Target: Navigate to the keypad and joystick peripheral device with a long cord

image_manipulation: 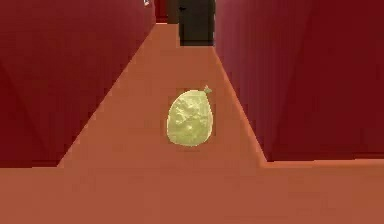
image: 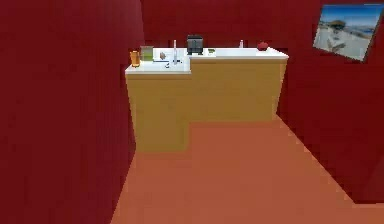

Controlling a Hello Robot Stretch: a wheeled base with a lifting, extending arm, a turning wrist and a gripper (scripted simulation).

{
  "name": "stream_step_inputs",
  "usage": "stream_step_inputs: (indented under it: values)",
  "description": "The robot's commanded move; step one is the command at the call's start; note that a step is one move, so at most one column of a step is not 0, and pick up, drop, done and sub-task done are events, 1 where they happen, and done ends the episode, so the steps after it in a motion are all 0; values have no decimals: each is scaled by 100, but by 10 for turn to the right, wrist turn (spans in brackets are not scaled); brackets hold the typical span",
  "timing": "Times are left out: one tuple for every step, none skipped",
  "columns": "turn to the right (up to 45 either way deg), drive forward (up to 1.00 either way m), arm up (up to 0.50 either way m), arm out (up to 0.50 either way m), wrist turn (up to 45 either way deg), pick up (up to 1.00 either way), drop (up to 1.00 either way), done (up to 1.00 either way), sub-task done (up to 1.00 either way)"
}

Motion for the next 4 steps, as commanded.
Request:
stream_step_inputs:
  values:
    - [0, 100, 0, 0, 0, 0, 0, 0, 0]
    - [0, 25, 0, 0, 0, 0, 0, 0, 0]
    - [-90, 0, 0, 0, 0, 0, 0, 0, 0]
    - [0, 95, 0, 0, 0, 0, 0, 0, 0]
